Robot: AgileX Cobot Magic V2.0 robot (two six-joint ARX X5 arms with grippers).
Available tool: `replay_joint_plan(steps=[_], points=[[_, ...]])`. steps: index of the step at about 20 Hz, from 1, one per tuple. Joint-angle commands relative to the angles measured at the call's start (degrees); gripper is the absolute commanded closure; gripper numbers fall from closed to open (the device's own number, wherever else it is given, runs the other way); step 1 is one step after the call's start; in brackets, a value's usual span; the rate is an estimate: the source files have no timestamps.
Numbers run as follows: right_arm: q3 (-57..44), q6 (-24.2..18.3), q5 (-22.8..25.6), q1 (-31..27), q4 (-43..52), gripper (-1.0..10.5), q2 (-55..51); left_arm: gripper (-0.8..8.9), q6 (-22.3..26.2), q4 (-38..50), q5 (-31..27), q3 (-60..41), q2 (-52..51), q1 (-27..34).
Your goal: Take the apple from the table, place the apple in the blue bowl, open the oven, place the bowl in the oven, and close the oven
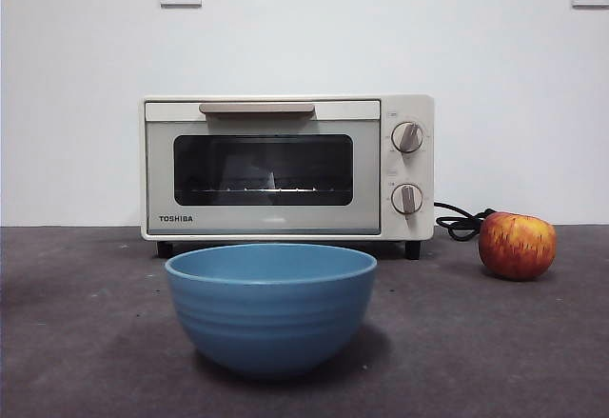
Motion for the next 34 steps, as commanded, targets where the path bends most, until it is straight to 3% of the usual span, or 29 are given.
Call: replay_joint_plan(steps=[1, 8, 10, 13, 16, 19, 20, 28, 34], points=[[3.89, -0.90, -0.72, 0.02, 0.33, 9.5, 3.67, 8.18, 5.77, -2.21, 0.07, 4.94, 5.42, 0.13], [12.50, -4.26, -1.70, 1.64, -1.68, 9.4, 13.11, 8.18, 9.60, -4.83, 0.61, 15.76, 19.61, 0.13], [13.64, -5.31, -1.68, 3.06, -1.73, 9.3, 15.76, 8.18, 9.97, -5.53, 4.79, 15.93, 21.77, 0.13], [14.34, -5.44, -1.44, 5.57, -1.29, 6.8, 20.04, 8.18, 11.06, -8.15, 7.61, 15.93, 24.11, 0.09], [14.78, -5.38, 2.69, 7.41, -0.17, 6.0, 24.44, 8.18, 12.57, -10.75, 7.56, 15.93, 24.46, 0.02], [15.06, -5.49, 8.35, 8.63, 0.55, 1.6, 28.33, 8.18, 14.49, -12.59, 7.56, 15.93, 24.44, 0.02], [15.08, -5.90, 8.68, 8.66, 1.07, 1.2, 29.31, 8.18, 14.49, -12.76, 7.56, 15.93, 24.44, 0.02], [15.28, -5.86, 9.27, 8.63, 5.62, 1.2, 37.38, 8.18, 14.47, -13.29, 7.54, 15.93, 24.44, -1.99], [16.61, -5.86, 12.72, 8.63, 9.16, 1.3, 40.44, 8.18, 14.36, -13.40, 7.50, 15.93, 24.46, -5.03]])
